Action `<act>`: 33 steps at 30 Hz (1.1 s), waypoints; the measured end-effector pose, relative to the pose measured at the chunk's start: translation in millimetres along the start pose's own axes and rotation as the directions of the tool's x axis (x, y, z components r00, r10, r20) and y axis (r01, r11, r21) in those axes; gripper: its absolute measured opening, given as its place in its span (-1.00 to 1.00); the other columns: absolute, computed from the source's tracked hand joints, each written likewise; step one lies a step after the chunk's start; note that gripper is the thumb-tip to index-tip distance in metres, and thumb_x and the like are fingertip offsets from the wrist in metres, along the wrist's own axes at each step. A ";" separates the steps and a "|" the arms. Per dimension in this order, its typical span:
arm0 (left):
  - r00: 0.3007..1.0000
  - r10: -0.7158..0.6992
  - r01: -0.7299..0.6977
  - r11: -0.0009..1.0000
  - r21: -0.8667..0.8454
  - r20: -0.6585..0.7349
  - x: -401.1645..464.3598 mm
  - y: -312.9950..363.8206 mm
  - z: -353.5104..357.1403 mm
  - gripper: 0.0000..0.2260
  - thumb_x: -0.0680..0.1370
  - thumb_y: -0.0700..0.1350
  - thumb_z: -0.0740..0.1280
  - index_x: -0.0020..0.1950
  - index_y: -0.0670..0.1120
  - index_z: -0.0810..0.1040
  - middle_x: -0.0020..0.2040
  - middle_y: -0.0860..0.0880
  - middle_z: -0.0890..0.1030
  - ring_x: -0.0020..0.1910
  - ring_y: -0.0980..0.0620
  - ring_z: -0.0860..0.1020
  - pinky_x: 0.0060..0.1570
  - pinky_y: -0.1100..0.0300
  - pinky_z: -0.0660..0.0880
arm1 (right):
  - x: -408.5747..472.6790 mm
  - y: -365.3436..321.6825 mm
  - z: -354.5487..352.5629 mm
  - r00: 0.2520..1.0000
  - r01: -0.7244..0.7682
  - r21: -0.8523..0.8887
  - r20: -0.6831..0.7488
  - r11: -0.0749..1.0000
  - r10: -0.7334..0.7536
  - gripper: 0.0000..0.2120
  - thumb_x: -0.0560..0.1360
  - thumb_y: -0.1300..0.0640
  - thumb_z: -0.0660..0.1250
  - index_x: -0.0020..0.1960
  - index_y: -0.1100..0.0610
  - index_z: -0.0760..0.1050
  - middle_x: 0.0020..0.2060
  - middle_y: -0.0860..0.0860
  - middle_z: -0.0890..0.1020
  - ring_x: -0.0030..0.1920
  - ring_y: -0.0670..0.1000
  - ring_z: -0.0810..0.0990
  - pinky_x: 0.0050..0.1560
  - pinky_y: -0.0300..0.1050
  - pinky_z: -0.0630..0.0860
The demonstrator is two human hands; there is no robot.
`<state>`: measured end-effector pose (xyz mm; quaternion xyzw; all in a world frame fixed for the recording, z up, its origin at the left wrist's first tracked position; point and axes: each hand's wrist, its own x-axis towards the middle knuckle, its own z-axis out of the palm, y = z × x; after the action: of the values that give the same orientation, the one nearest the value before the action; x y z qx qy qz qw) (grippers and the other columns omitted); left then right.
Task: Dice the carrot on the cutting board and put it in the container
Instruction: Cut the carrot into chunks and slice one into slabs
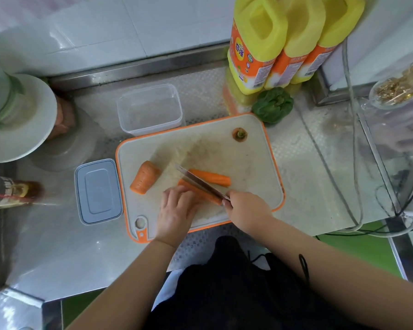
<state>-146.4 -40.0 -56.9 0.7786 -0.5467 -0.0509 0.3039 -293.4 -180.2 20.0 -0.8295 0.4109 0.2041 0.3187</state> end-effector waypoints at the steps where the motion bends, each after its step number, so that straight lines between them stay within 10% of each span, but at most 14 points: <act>1: 1.000 0.003 -0.003 1.000 0.016 -0.006 1.6 -0.7 3.5 -0.83 0.55 -0.03 0.32 0.06 -0.09 0.52 0.07 -0.05 0.45 0.04 -0.15 0.44 0.08 0.02 0.45 | -1.3 -0.5 0.3 1.000 0.003 -0.011 0.000 1.000 -0.003 -0.74 0.63 -0.01 0.09 0.08 0.14 0.46 -0.09 0.09 0.60 -0.03 0.14 0.57 -0.19 -0.12 0.35; 33: 0.988 0.068 -0.073 0.997 -0.029 -0.137 13.8 -8.6 20.9 -0.94 0.58 -0.11 0.34 -0.03 -0.09 0.56 -0.05 -0.09 0.61 -0.04 -0.18 0.54 -0.03 -0.04 0.50 | -16.4 -32.4 -25.7 0.990 -0.052 -0.203 0.119 0.978 0.078 -0.82 0.57 0.27 0.15 0.13 0.21 0.43 0.02 0.14 0.57 0.05 0.17 0.58 -0.13 -0.07 0.37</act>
<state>-142.5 -59.0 -74.8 0.7552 -0.5508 0.0038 0.3554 -274.7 -174.2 59.8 -0.8287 0.3944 0.3064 0.2526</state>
